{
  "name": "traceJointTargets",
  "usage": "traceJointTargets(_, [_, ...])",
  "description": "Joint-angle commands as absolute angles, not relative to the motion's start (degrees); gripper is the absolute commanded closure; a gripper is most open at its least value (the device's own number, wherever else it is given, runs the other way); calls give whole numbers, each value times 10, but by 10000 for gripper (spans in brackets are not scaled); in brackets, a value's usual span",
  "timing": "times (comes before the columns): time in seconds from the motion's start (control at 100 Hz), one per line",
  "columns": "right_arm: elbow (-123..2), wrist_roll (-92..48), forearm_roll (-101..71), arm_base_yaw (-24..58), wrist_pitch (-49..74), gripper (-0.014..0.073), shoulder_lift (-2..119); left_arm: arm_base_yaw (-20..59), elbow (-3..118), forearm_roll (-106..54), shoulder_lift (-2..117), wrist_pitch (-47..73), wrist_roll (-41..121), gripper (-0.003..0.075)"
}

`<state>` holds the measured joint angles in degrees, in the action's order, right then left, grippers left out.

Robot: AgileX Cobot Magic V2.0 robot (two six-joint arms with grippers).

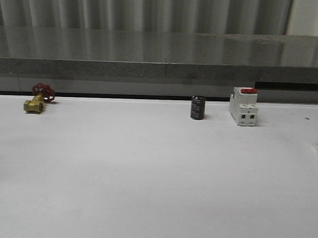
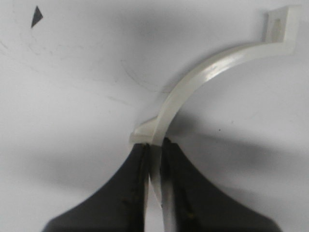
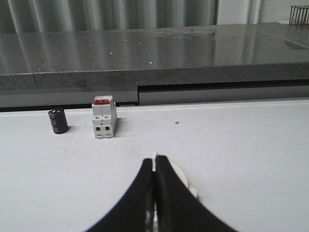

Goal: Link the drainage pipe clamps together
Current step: 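Lower the clamp half onto the table and open the left gripper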

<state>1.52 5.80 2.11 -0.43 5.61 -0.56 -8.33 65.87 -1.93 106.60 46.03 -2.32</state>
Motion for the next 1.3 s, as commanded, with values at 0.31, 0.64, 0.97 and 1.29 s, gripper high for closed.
traceJointTargets(0.31, [6, 52, 22, -2, 15, 660, -17, -18, 679, -39, 961, 447, -28, 711])
traceJointTargets(0.64, [6, 52, 22, -2, 15, 660, -17, 114, 736, -71, 987, 468, -80, 711])
traceJointTargets(0.97, [6, 52, 22, -2, 15, 660, -17, 208, 775, -108, 1068, 455, -105, 711])
traceJointTargets(1.29, [6, 52, 22, -2, 15, 660, -17, 213, 787, -126, 1090, 454, -140, 710])
